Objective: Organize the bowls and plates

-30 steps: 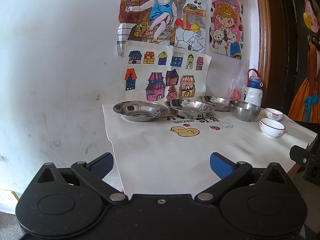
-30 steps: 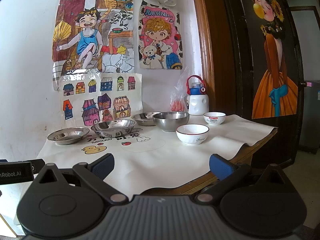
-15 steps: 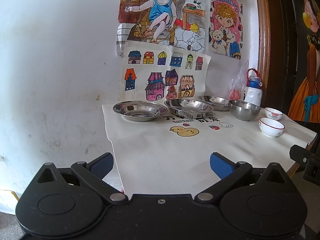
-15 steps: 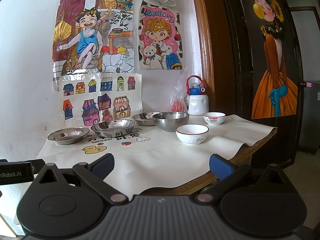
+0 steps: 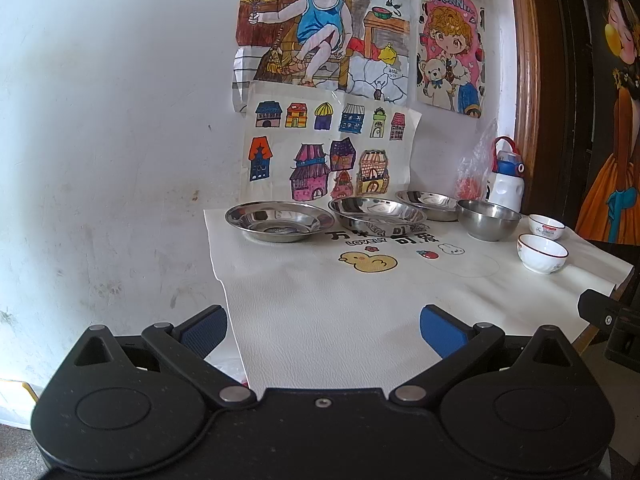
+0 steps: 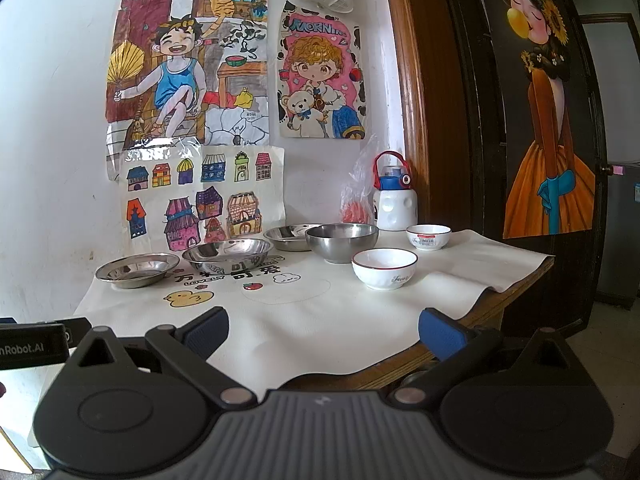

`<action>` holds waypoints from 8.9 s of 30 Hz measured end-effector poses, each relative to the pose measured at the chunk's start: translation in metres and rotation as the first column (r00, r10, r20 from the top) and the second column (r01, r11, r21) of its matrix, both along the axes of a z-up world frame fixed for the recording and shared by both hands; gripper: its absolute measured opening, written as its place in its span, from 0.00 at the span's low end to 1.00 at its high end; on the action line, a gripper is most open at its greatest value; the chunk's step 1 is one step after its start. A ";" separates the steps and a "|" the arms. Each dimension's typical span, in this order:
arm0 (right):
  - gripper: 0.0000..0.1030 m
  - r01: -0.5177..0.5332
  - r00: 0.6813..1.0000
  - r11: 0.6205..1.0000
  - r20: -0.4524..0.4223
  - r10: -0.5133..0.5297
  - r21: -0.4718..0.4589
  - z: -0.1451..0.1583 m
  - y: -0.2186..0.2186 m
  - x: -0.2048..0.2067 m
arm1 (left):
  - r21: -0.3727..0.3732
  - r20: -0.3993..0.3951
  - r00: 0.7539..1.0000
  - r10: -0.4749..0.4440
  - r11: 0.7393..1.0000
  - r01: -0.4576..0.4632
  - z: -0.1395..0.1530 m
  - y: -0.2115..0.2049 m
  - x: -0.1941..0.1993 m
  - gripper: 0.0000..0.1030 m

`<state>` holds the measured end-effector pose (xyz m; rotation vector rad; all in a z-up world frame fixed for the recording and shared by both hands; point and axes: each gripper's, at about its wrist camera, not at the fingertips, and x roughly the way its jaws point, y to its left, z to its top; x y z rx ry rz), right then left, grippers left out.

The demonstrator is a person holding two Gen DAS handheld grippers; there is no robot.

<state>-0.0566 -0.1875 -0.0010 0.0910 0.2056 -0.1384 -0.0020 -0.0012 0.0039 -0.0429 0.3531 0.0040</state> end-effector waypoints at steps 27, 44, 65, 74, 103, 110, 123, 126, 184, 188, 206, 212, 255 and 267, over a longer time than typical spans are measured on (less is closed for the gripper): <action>1.00 0.000 1.000 1.000 0.001 0.000 -0.002 0.000 0.001 -0.001 | -0.001 0.000 1.000 -0.014 1.000 0.014 0.001 -0.010 -0.005 0.99; 1.00 0.000 1.000 1.000 -0.005 0.000 -0.004 0.000 0.000 -0.001 | -0.019 -0.006 1.000 -0.030 0.999 0.030 -0.003 -0.012 -0.008 0.99; 1.00 0.015 0.999 0.991 -0.032 -0.019 -0.130 0.042 -0.016 0.071 | 0.026 -0.112 0.993 -0.030 0.999 0.033 0.021 -0.019 0.060 0.99; 1.00 0.011 0.999 0.986 -0.033 -0.017 -0.167 0.070 -0.036 0.119 | 0.030 -0.092 0.994 -0.058 0.998 0.060 0.055 -0.033 0.115 0.99; 1.00 -0.321 0.939 0.934 -0.180 0.293 -0.155 0.139 -0.121 0.363 | 0.013 -0.201 0.929 -0.310 0.948 0.319 0.104 -0.063 0.371 0.99; 1.00 -0.399 0.890 0.909 -0.291 0.352 -0.120 0.107 -0.127 0.414 | 0.014 -0.274 0.901 -0.337 0.935 0.354 0.082 -0.086 0.424 0.99; 1.00 -0.432 0.850 0.889 -0.396 0.347 -0.149 0.075 -0.118 0.463 | 0.037 -0.334 0.877 -0.345 0.925 0.378 0.058 -0.089 0.469 0.99; 1.00 -0.399 0.837 0.910 -0.449 0.312 -0.112 0.067 -0.123 0.485 | 0.007 -0.356 0.872 -0.337 0.932 0.362 0.050 -0.093 0.480 0.99; 0.18 -0.409 0.734 0.907 -0.555 0.391 0.098 0.067 0.007 0.431 | -0.227 -0.469 0.851 -0.236 0.964 0.142 0.057 0.027 0.402 0.23; 0.19 -0.406 0.719 0.911 -0.590 0.368 0.075 0.050 0.013 0.429 | -0.219 -0.479 0.846 -0.237 0.965 0.146 0.050 0.035 0.396 0.23; 0.27 -0.424 0.716 0.903 -0.635 0.289 -0.067 0.052 0.025 0.427 | -0.122 -0.515 0.826 -0.230 0.973 0.195 0.034 0.016 0.395 0.24; 0.29 -0.431 0.741 0.896 -0.610 0.281 -0.110 0.049 0.026 0.421 | -0.102 -0.515 0.826 -0.228 0.973 0.205 0.033 0.012 0.394 0.25; 1.00 -0.292 0.956 0.953 -0.008 0.292 -0.082 0.092 0.011 0.220 | -0.059 -0.113 0.989 -0.100 0.994 0.094 0.083 0.069 0.226 0.99; 1.00 -0.313 0.942 0.950 -0.128 0.309 -0.011 0.060 0.058 0.189 | -0.013 -0.136 0.989 -0.059 0.998 0.058 0.050 0.109 0.180 0.99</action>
